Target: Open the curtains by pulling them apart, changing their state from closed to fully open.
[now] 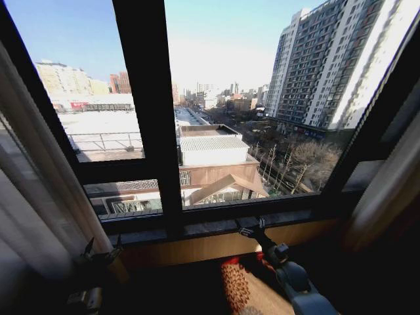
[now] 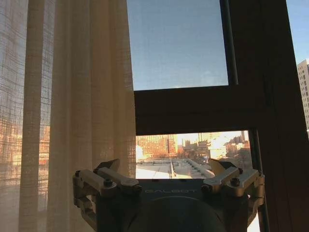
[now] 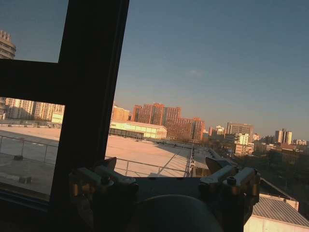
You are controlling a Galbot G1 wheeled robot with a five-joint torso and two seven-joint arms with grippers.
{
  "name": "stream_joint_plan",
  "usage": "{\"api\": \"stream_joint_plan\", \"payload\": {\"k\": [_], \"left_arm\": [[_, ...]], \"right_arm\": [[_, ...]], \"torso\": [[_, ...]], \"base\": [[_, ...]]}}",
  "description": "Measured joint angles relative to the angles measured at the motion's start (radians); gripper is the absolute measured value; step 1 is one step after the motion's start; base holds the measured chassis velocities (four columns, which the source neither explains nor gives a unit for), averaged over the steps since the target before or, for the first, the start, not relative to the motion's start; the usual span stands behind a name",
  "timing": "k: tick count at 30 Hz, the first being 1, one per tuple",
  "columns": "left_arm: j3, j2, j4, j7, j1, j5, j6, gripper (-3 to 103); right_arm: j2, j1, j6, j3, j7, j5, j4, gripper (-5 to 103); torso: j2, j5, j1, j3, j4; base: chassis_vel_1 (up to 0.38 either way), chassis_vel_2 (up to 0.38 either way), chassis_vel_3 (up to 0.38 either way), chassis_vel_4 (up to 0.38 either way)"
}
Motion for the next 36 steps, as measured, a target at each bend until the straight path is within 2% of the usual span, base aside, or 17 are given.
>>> {"api": "stream_joint_plan", "payload": {"k": [4,9,14,17,21,28,36], "left_arm": [[0.0,0.0,0.0,0.0,0.0,0.0,0.0,100],[0.0,0.0,0.0,0.0,0.0,0.0,0.0,100],[0.0,0.0,0.0,0.0,0.0,0.0,0.0,100],[0.0,0.0,0.0,0.0,0.0,0.0,0.0,100],[0.001,0.0,0.0,0.0,0.0,0.0,0.0,100],[0.0,0.0,0.0,0.0,0.0,0.0,0.0,100],[0.0,0.0,0.0,0.0,0.0,0.0,0.0,100]], "right_arm": [[0.006,0.009,0.019,-0.016,0.013,0.02,-0.004,100],[0.011,0.018,0.024,-0.024,0.028,0.021,-0.004,100],[0.017,0.018,0.013,-0.016,0.043,-0.011,-0.013,100],[0.018,0.018,0.007,-0.018,0.043,0.003,-0.017,100],[0.018,0.02,0.003,-0.021,0.044,0.004,-0.015,100],[0.013,0.041,-0.014,-0.043,0.131,-0.02,-0.011,100],[0.011,0.032,-0.031,-0.051,0.147,-0.031,-0.043,100]], "torso": [[0.0,0.0007,0.0,0.0,0.0001],[0.0,-0.0003,0.0,0.0,0.0004],[0.0,-0.0004,0.0,0.0,0.0002],[0.0,0.0013,0.0,0.0,-0.0002],[0.0,0.0005,0.0,0.0,-0.0003],[0.0,0.0,0.0,0.0,0.0001],[0.0,0.0001,0.001,0.0,0.0001]], "base": [[0.386,0.301,-0.388,-0.307],[0.304,0.278,-0.293,-0.269],[0.123,0.117,-0.101,-0.128],[-0.05,-0.003,0.069,0.011],[-0.098,-0.011,0.09,-0.002],[-0.086,0.108,0.088,-0.103],[-0.059,0.088,0.064,-0.078]]}}
